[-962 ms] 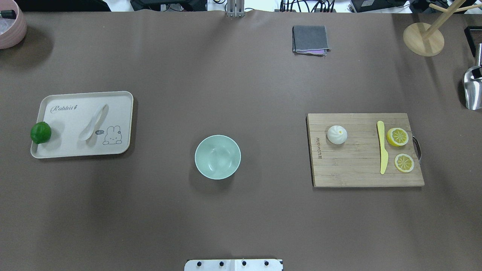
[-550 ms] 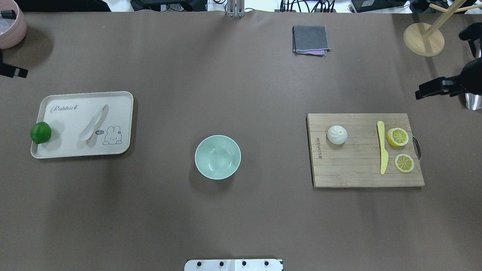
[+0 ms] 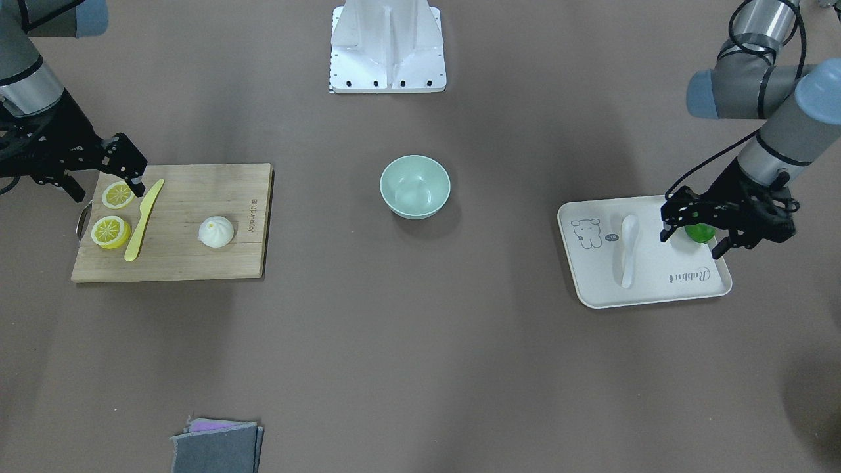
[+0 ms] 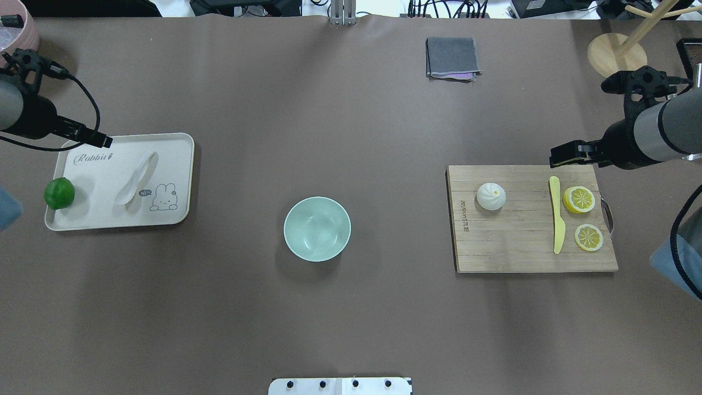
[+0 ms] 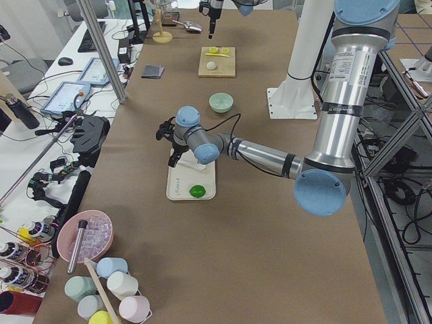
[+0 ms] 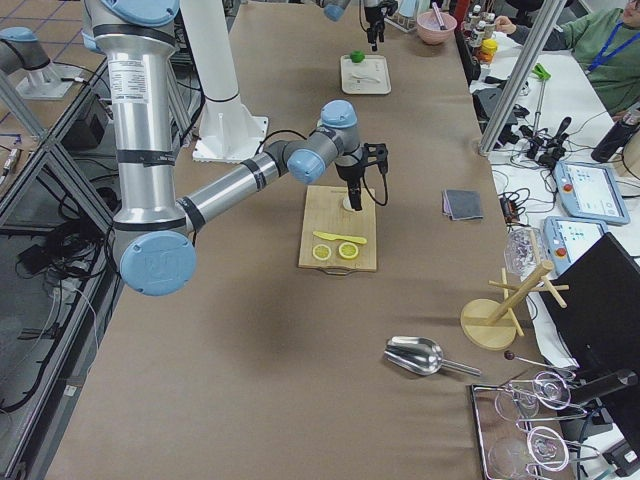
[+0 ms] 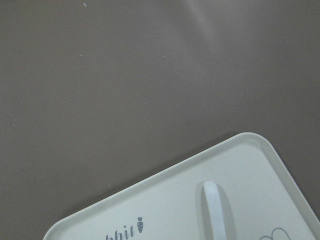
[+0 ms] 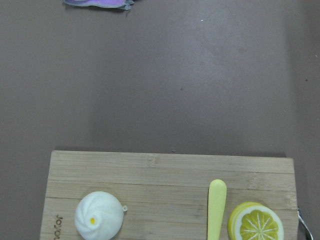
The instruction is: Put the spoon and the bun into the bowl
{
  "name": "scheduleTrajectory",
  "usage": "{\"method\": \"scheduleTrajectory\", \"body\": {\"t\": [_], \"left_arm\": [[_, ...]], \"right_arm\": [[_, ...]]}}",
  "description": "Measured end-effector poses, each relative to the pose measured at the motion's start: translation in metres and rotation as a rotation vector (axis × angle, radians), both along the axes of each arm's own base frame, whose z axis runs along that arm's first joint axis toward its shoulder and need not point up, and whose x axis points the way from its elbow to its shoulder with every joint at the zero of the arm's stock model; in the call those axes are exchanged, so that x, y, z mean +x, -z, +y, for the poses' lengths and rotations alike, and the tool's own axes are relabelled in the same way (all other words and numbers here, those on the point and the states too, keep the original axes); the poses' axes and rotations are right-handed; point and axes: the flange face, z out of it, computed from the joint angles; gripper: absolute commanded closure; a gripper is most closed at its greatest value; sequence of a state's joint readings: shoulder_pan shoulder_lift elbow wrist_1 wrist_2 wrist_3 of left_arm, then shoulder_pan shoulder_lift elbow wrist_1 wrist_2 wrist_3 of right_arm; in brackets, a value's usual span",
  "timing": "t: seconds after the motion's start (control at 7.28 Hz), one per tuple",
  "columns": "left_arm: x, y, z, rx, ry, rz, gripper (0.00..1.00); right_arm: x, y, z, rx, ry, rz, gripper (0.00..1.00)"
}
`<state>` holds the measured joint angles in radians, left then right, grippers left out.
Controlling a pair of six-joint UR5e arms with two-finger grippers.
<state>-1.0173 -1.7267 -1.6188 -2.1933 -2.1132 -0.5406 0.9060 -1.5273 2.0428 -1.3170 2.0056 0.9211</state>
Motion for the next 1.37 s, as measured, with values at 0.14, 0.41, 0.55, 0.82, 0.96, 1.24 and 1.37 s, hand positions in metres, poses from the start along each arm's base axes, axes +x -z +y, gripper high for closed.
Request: {"method": "scheduleTrajectory", "body": {"t": [0.14, 0.41, 0.55, 0.82, 0.96, 1.24, 1.37], "left_arm": [[0.015, -0.005, 0.0, -0.02, 0.004, -0.007, 0.16], [0.047, -0.01, 0.005, -0.036, 0.004, -0.027, 0.26], [0.06, -0.011, 0.005, -0.04, -0.004, -0.032, 0.31], [0.074, -0.016, 0.004, -0.049, -0.019, -0.041, 0.33], [0.081, -0.018, 0.003, -0.051, -0.027, -0.045, 0.35], [0.093, -0.018, 0.002, -0.051, -0.042, -0.048, 0.45], [0.096, -0.019, 0.001, -0.05, -0.046, -0.05, 0.48]], "right_arm": [[-0.002, 0.001, 0.001, -0.007, -0.005, -0.004, 0.0], [-0.002, 0.001, 0.001, -0.01, -0.012, -0.003, 0.0], [-0.002, 0.0, 0.001, -0.01, -0.013, -0.002, 0.0], [-0.002, -0.001, 0.001, -0.008, -0.015, 0.002, 0.0], [-0.002, -0.002, 0.001, -0.008, -0.016, 0.004, 0.0], [-0.003, -0.003, 0.0, -0.008, -0.019, 0.008, 0.0], [-0.003, -0.003, -0.001, -0.006, -0.021, 0.01, 0.0]]}}
